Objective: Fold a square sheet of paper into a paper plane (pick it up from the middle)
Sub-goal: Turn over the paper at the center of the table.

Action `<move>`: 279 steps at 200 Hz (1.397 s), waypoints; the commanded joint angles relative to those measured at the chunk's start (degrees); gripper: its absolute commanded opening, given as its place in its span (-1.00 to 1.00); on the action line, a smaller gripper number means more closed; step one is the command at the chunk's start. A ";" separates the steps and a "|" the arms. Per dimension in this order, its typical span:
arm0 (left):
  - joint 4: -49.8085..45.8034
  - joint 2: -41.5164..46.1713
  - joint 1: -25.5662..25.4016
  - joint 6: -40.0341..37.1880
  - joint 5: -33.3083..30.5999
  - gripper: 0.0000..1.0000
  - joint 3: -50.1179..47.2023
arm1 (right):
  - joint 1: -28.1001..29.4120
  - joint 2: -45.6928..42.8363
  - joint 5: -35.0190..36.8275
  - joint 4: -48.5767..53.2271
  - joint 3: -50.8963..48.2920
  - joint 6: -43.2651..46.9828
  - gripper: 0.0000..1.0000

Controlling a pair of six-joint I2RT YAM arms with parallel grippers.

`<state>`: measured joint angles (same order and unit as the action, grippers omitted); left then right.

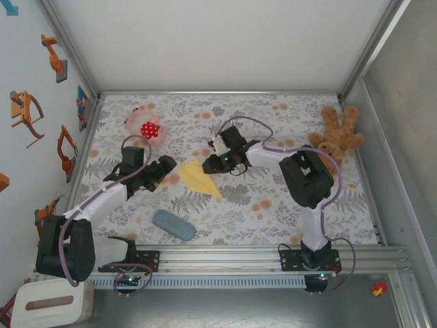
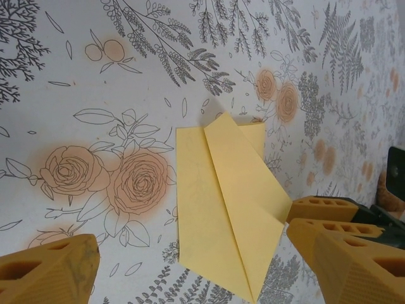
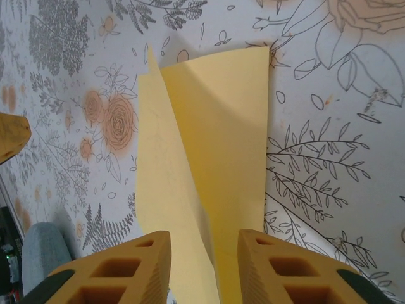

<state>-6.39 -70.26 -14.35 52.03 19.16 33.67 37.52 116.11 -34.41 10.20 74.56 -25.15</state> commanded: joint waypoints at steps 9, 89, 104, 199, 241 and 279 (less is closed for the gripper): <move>2.61 1.67 -0.49 0.43 1.29 0.83 -1.13 | 0.01 0.85 -3.86 0.14 1.75 2.06 -0.54; 10.68 4.34 -1.68 1.16 10.23 0.87 -0.16 | -1.76 -8.02 -7.48 -11.65 -1.68 -5.00 -1.00; 13.20 4.32 -2.24 2.06 11.92 0.86 0.40 | -2.52 -10.43 -8.58 -15.85 -2.97 -8.76 -1.00; 28.70 -4.43 -6.80 3.23 22.32 0.51 7.56 | -4.21 -15.56 -12.50 -41.98 -9.09 -35.52 -1.00; 35.19 -7.24 -7.62 4.16 24.29 0.29 8.04 | -4.21 -15.48 -13.35 -45.20 -9.36 -40.03 -1.00; 37.79 -6.64 -7.80 4.45 25.13 -0.03 7.32 | -4.46 -15.89 -13.17 -45.58 -9.70 -40.76 -1.00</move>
<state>26.89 -77.56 -21.85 56.58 42.22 40.51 33.23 101.67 -46.85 -32.27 65.60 -63.83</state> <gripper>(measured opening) 0.519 0.048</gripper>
